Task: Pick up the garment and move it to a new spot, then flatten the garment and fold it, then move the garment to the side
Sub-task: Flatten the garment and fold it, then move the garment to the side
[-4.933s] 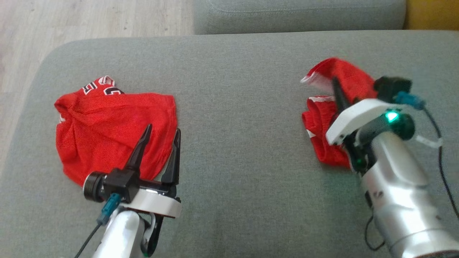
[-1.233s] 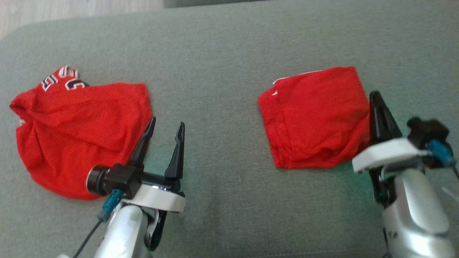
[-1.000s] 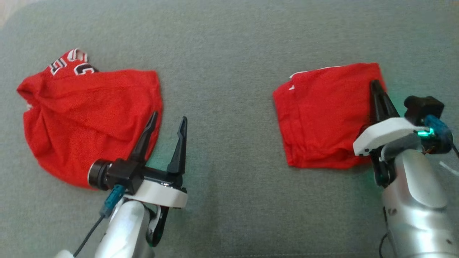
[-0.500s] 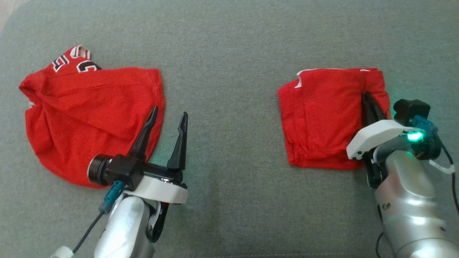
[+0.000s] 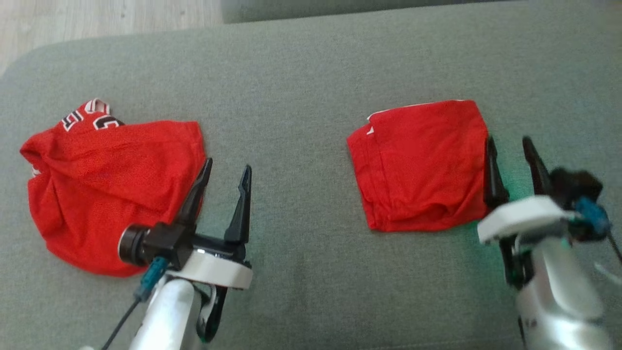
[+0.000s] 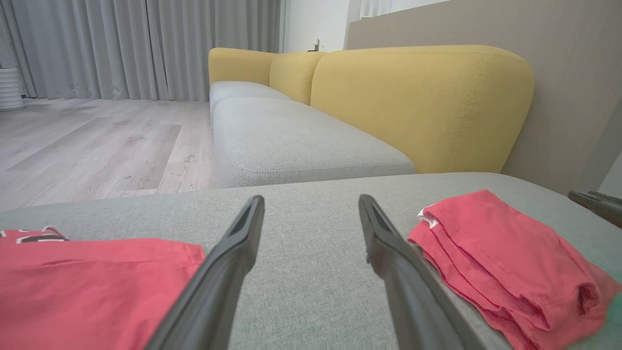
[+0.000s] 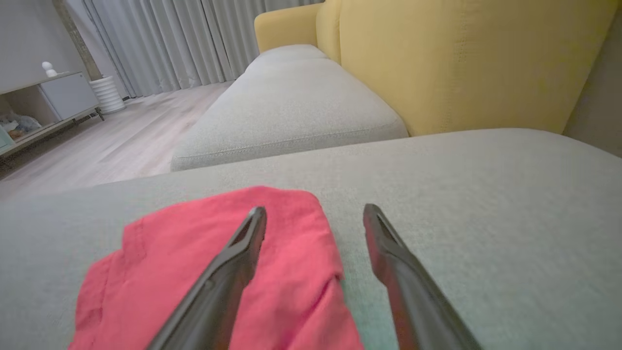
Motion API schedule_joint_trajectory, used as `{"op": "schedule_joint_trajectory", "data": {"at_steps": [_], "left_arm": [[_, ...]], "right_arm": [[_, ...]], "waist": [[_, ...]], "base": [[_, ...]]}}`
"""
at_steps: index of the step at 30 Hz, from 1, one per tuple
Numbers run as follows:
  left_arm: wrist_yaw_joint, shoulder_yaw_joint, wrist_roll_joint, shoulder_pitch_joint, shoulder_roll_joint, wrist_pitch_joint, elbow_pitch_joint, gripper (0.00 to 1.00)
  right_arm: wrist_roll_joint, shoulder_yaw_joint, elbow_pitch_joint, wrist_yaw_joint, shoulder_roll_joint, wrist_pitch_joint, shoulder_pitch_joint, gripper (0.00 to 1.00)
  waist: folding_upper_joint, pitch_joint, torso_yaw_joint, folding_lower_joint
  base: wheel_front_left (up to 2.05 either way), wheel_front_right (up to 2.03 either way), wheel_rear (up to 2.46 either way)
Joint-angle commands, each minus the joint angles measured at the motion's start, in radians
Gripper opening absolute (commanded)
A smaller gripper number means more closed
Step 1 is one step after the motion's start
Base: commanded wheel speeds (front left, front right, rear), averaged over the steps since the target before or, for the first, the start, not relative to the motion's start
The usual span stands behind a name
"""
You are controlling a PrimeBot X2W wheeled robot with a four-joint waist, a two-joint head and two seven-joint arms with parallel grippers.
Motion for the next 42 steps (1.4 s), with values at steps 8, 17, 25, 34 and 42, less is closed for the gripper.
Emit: {"op": "schedule_joint_trajectory", "data": {"at_steps": [8, 17, 25, 34, 42], "left_arm": [[0.014, 0.02, -0.018, 0.015, 0.002, -0.005, -0.032, 1.0], [0.008, 0.009, -0.005, -0.005, 0.002, -0.005, -0.039, 1.0], [0.002, -0.003, -0.004, -0.042, 0.002, -0.005, -0.033, 1.0], [0.004, 0.004, -0.007, -0.052, 0.002, -0.005, -0.021, 1.0], [0.006, 0.023, -0.001, -0.042, 0.002, -0.005, -0.023, 1.0]], "right_arm": [[0.04, 0.053, -0.128, -0.001, 0.004, -0.013, 0.128, 1.0], [0.025, 0.014, -0.117, -0.001, 0.004, 0.08, 0.047, 1.0], [-0.004, -0.041, 0.029, -0.001, -0.007, 0.264, -0.086, 1.0], [0.011, 0.045, 0.161, -0.001, -0.044, 0.383, -0.131, 0.0], [0.0, 0.133, 0.131, -0.001, -0.161, 0.321, -0.139, 0.0]], "waist": [[0.0, -0.032, -0.016, 0.0001], [0.0, 0.021, -0.003, 0.0001], [0.0, 0.079, 0.036, 0.0001], [0.0, 0.079, 0.057, 0.0001], [0.0, 0.057, 0.033, 0.0001]], "base": [[0.0, 0.0, 0.0], [0.0, 0.0, 0.0], [0.0, 0.0, 0.0], [0.0, 0.0, 0.0], [0.0, 0.0, 0.0]]}}
